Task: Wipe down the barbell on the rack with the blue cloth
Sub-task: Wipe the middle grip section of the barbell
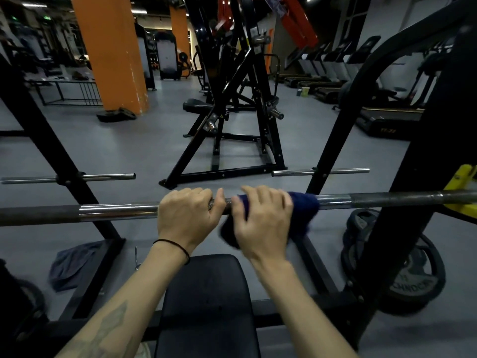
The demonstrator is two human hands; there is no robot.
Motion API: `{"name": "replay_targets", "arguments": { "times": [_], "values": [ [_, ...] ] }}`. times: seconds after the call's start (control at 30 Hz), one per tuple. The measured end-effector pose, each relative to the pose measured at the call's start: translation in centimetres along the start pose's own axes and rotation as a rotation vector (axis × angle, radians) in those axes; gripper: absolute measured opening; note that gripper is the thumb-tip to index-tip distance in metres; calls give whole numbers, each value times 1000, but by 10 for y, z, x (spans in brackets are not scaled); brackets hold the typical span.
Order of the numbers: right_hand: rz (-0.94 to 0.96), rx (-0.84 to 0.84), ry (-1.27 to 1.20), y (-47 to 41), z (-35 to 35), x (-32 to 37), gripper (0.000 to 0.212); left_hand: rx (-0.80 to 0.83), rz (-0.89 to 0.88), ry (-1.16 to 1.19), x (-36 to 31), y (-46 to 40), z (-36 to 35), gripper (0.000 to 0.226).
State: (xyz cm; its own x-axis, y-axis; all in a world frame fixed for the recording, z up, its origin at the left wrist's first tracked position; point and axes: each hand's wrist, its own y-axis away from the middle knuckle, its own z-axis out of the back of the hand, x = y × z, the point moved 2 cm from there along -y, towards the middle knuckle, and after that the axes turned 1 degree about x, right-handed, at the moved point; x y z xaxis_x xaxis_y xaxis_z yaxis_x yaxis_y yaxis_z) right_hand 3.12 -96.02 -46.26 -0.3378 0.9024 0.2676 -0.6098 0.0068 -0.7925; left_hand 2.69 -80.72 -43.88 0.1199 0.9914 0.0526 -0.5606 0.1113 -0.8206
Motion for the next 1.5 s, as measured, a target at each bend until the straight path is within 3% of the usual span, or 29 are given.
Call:
{"name": "replay_targets", "arguments": {
  "times": [0.13, 0.2, 0.33, 0.43, 0.5, 0.57, 0.67, 0.77, 0.93, 1.1, 1.17, 1.3, 1.43, 1.5],
  "values": [
    [234, 48, 59, -11, 6, -23, 45, -13, -62, -1, 3, 0, 5, 53],
    [261, 24, 113, -20, 17, -59, 51, -22, -58, -3, 3, -1, 7, 53],
    [86, -11, 192, -29, 52, -152, 53, 19, 3, -9, 3, -3, 6, 55],
    [-38, -52, 185, -27, 59, -174, 46, 52, 20, -12, 0, -3, 3, 56],
    [-213, -116, 202, -27, 44, -159, 43, 49, 25, -7, -1, -3, 4, 56],
    [-264, -160, 199, -28, 28, -121, 39, 43, -4, -9, -6, -5, 4, 54],
    [-80, -98, 66, -17, 0, -35, 37, 76, -133, -71, -30, -12, 1, 40],
    [-8, -29, -22, -9, -2, 4, 40, 122, -86, -63, -46, -16, 1, 44],
    [260, 31, 95, -15, 20, -70, 46, 72, -245, 27, -31, 5, 2, 37],
    [136, 11, 197, -29, 65, -184, 59, 141, -292, -61, -38, 16, 0, 48],
    [47, -13, 199, -26, 67, -197, 53, 170, -270, -122, -42, 10, -5, 28],
    [-283, -150, 185, -27, 43, -161, 48, 234, -232, -152, -45, -7, -9, 36],
    [-45, -82, 36, -14, 13, -64, 50, 270, -249, -125, -43, -16, -9, 39],
    [44, 12, -21, -9, 7, -23, 56, 353, -281, -147, -48, -26, 0, 27]
  ]
}}
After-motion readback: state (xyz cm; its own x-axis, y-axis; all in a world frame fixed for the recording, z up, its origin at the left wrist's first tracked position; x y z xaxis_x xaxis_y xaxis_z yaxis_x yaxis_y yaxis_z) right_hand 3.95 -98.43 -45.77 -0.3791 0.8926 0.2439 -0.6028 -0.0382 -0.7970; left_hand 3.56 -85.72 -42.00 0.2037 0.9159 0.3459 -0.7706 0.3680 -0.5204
